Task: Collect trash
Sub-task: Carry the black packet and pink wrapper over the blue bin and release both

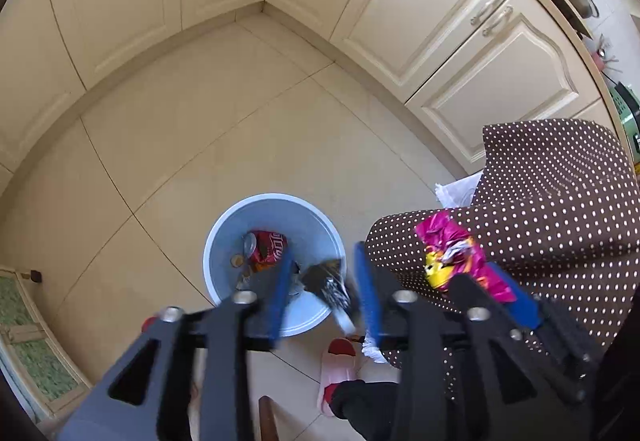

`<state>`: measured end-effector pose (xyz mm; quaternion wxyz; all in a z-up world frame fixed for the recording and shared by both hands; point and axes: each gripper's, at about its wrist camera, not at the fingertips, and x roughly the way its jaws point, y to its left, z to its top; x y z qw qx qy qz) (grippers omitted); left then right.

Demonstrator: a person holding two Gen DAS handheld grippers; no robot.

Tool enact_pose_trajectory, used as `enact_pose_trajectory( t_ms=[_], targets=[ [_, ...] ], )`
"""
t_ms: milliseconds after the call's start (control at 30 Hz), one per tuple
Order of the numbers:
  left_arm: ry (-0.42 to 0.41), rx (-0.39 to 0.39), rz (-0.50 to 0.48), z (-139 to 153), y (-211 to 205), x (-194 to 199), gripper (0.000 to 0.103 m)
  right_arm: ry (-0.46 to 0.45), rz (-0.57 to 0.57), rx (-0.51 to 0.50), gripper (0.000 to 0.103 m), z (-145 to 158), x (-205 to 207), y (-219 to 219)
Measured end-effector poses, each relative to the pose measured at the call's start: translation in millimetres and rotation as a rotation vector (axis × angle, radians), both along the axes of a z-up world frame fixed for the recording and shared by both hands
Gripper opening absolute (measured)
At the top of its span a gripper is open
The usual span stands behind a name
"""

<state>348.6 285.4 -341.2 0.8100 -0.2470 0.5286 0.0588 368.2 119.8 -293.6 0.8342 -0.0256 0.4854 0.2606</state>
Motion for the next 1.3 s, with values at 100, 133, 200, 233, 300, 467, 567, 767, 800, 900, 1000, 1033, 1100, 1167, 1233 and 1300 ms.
enact_pose_trajectory(
  t_ms=[100, 133, 200, 233, 300, 467, 567, 767, 800, 900, 1000, 1033, 1100, 1167, 1233, 1300],
  targets=[
    [0.005, 0.005, 0.008, -5.9, 1.8, 3.8, 0.045, 0.014, 0.002, -0.005, 0.033, -7.2, 5.2, 3.6],
    [0.011, 0.009, 0.011, -8.8, 2.0, 3.6, 0.045, 0.018, 0.004, -0.007, 0.033, -9.5, 5.9, 5.8],
    [0.02, 0.011, 0.018, -11.3, 3.7, 1.4, 0.045, 0.026, 0.007, -0.009, 0.033, -13.1, 6.1, 3.9],
    [0.023, 0.013, 0.021, -12.6, 4.4, -0.9, 0.045, 0.03, 0.009, -0.01, 0.033, -15.2, 5.7, 5.4],
    [0.031, 0.016, 0.028, -15.5, 6.1, -3.7, 0.045, 0.036, 0.011, -0.011, 0.033, -17.8, 5.8, 6.9],
    [0.038, 0.032, 0.039, -16.6, 9.1, -6.2, 0.045, 0.049, 0.019, -0.011, 0.033, -24.0, 8.5, 11.6],
    [0.038, 0.032, 0.05, -15.8, 12.1, -7.4, 0.045, 0.052, 0.025, -0.011, 0.033, -26.2, 7.9, 16.1],
    [0.041, 0.04, 0.079, -16.3, 21.4, -12.3, 0.045, 0.053, 0.042, -0.003, 0.034, -25.1, 6.3, 27.9],
    [0.04, 0.038, 0.082, -16.4, 23.8, -13.4, 0.045, 0.054, 0.044, 0.0, 0.035, -24.8, 6.8, 29.2],
    [0.04, 0.038, 0.09, -16.0, 29.5, -17.0, 0.045, 0.053, 0.041, 0.005, 0.044, -23.1, 7.5, 32.2],
    [0.036, 0.042, 0.096, -11.8, 31.3, -21.4, 0.046, 0.041, 0.042, 0.004, 0.049, -19.6, 6.6, 34.7],
    [0.034, 0.044, 0.096, -10.0, 32.4, -22.1, 0.046, 0.039, 0.043, 0.006, 0.049, -18.7, 6.3, 34.5],
    [0.027, 0.049, 0.097, -5.4, 34.5, -23.8, 0.046, 0.035, 0.044, 0.006, 0.049, -16.1, 5.2, 33.0],
    [0.02, 0.051, 0.097, -0.2, 33.3, -25.6, 0.046, 0.028, 0.043, 0.009, 0.049, -11.6, 3.5, 29.9],
    [0.008, 0.057, 0.094, 7.8, 29.4, -27.6, 0.046, 0.014, 0.037, 0.013, 0.049, -3.6, 1.0, 24.2],
    [-0.006, 0.061, 0.088, 18.0, 24.8, -29.9, 0.046, -0.004, 0.027, 0.02, 0.049, 7.3, -1.7, 17.3]
  ],
)
